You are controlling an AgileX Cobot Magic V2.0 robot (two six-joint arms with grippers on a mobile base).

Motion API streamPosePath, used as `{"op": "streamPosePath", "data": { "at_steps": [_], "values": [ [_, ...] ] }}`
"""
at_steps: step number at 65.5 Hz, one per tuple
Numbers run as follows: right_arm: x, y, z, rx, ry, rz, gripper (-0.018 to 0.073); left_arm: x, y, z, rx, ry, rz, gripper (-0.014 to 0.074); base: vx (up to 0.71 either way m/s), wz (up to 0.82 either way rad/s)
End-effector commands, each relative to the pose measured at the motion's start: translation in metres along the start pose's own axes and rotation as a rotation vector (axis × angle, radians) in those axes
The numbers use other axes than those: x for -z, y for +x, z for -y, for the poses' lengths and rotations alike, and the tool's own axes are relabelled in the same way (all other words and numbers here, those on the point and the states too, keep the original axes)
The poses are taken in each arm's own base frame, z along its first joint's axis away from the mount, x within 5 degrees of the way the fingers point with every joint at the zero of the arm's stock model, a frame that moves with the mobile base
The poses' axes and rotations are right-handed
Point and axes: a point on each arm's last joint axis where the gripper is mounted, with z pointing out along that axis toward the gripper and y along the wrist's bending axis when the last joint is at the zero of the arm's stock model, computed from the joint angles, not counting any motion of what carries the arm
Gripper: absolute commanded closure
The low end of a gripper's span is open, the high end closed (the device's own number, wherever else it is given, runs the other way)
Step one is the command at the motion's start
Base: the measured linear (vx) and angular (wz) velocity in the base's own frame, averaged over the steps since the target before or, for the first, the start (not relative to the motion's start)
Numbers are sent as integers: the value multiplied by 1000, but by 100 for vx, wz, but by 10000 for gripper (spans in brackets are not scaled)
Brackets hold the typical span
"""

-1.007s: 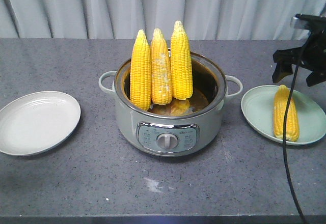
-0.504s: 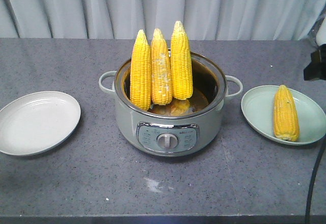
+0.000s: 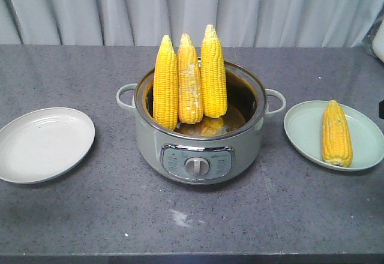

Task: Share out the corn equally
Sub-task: 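Reach the left gripper over the pot to the corn cob nearest it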

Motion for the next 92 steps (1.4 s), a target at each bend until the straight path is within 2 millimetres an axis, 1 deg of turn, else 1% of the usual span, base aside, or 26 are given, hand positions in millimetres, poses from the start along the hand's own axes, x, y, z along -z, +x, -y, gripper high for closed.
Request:
{"op": "streamPosePath", "data": {
  "at_steps": [1, 10, 15, 22, 33, 43, 46, 52, 62, 76, 84, 92],
  "values": [
    [10, -9, -1, 8, 7, 91, -34, 2, -20, 12, -22, 126, 118, 80, 0, 0],
    [10, -8, -1, 4, -1, 86, -34, -12, -38, 20, -31, 232, 119, 80, 0, 0],
    [10, -8, -2, 1, -8, 84, -34, -21, -49, 28, -66, 272, 108, 80, 0, 0],
    [10, -9, -3, -4, -19, 86, -34, -39, -63, 49, -128, 338, 78, 80, 0, 0],
    [10, -8, -3, -4, -20, 86, -34, -72, -79, 81, -224, 355, 59, 80, 0, 0],
    [10, -7, -3, -4, -23, 72, -34, -108, -88, 110, -265, 347, 51, 80, 0, 0],
    [10, -7, -3, -4, -25, 66, -34, -122, -89, 118, -287, 342, 50, 80, 0, 0],
    [10, -6, -3, -4, -26, 63, -34, -144, -90, 134, -316, 353, 42, 80, 0, 0],
    [10, -7, -4, -5, -26, 65, -34, -174, -92, 153, -331, 362, 25, 80, 0, 0],
    [10, -7, -4, -5, -26, 65, -34, -207, -97, 158, -335, 326, 20, 80, 0, 0],
    [10, -7, -4, -7, -29, 65, -34, -220, -97, 155, -331, 273, 20, 80, 0, 0],
    [10, -7, -4, -10, -34, 67, -34, -228, -96, 153, -321, 237, 21, 80, 0, 0]
  ]
}}
